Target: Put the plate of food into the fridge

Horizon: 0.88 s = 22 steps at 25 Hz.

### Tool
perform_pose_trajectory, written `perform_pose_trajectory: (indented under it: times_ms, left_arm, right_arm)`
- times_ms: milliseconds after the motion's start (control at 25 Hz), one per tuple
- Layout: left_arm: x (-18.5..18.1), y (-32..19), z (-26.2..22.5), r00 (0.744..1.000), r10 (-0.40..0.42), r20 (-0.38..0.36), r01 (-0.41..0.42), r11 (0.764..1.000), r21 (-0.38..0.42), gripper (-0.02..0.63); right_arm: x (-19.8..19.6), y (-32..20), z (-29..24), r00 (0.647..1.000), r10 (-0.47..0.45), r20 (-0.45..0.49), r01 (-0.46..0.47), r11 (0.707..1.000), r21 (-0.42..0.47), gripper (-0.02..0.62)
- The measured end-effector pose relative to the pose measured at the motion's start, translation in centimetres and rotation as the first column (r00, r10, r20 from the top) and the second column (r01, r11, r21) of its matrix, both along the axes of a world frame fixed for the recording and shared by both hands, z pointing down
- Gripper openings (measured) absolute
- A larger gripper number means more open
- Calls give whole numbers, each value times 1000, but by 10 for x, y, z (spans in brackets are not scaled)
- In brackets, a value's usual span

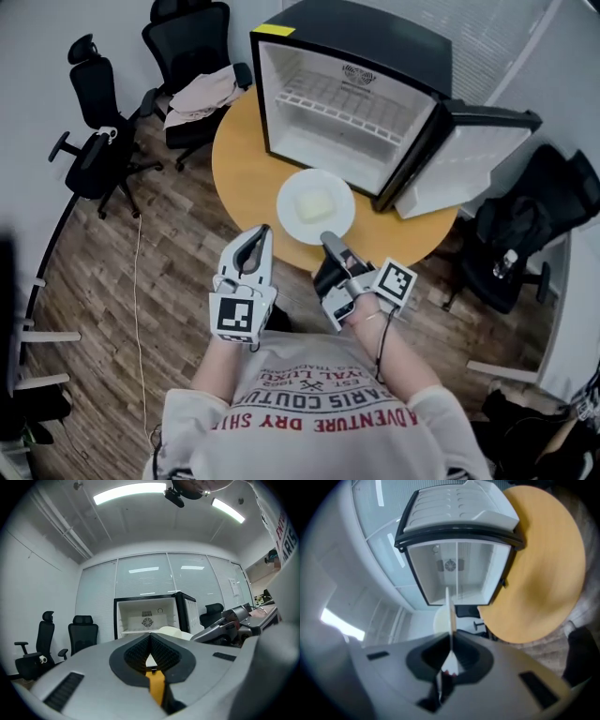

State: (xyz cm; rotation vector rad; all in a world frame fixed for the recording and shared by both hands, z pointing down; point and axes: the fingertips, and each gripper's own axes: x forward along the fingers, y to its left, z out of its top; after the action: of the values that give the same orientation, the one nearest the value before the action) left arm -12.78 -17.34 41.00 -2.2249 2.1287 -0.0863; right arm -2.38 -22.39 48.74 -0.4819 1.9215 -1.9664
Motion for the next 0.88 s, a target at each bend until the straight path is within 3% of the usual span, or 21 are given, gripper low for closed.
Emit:
perform_pose_trajectory:
  times_ms: [440,880]
  left_arm:
    - [-73,-112,-10,978,210,-2,-210,977,-25,34]
    - [-102,-183,-14,917,398,-11,-399,917,-27,32]
  right_arm:
    - [-61,-88,-9,975,222,-1,-222,975,-23,38]
    - [-82,-144,-16,900,436,-10,-436,900,-26,38]
